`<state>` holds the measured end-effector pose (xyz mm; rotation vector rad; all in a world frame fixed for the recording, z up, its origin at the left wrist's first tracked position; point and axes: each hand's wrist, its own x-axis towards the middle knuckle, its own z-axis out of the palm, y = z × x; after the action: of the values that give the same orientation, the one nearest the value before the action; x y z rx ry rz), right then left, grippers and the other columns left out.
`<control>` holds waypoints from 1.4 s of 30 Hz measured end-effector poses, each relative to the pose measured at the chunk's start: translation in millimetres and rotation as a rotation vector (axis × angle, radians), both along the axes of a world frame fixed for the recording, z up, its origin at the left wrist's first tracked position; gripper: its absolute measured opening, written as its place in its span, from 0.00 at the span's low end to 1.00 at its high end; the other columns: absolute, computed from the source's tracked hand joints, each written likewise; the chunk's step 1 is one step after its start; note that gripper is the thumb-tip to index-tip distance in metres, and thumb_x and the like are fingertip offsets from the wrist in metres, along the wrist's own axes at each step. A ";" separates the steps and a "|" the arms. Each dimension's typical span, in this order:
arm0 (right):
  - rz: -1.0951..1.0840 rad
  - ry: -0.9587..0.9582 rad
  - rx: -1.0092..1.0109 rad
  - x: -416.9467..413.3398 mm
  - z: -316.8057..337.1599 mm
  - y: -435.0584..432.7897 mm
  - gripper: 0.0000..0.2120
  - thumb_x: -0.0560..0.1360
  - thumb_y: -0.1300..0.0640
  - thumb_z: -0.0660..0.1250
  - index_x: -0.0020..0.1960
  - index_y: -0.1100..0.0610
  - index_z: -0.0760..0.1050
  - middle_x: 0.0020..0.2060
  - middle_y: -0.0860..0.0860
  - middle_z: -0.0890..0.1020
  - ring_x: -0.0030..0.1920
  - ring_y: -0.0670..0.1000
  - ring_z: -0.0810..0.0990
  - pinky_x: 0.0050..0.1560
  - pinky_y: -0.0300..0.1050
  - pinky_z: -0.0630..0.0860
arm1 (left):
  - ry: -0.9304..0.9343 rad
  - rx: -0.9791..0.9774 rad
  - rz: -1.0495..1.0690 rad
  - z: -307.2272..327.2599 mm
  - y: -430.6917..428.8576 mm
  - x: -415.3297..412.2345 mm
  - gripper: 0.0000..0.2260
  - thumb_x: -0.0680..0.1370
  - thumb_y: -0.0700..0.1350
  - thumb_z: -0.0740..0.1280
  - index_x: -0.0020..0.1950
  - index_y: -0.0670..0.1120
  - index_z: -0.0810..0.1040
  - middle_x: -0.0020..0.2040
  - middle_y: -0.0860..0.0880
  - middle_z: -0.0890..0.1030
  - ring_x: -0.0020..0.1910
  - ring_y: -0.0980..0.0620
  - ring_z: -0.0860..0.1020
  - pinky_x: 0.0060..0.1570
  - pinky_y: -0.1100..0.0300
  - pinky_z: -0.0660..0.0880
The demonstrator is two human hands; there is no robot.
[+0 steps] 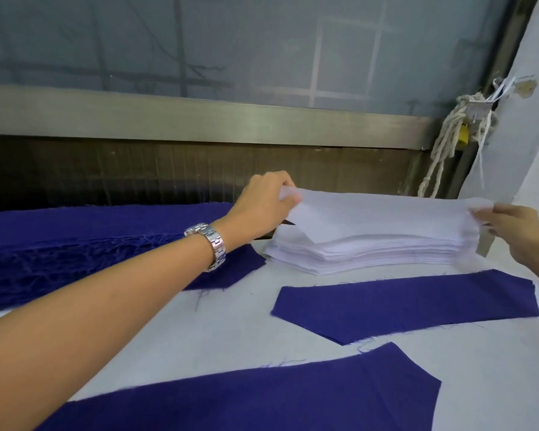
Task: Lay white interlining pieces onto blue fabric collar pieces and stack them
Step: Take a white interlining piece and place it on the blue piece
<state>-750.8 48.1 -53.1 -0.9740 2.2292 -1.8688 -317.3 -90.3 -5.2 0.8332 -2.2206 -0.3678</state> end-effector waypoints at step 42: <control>1.062 0.143 1.001 189.8 -22.3 57.6 0.17 0.71 0.43 0.78 0.49 0.56 0.84 0.41 0.56 0.86 0.36 0.48 0.83 0.37 0.40 0.78 | -0.506 0.968 -0.024 -73.9 47.1 360.0 0.21 0.70 0.66 0.74 0.53 0.52 0.85 0.47 0.43 0.86 0.32 0.55 0.79 0.23 0.66 0.67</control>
<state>-561.0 105.7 -75.4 -1.5298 1.6702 -0.2056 42.7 -43.2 -79.1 1.5166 -2.4706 -1.4433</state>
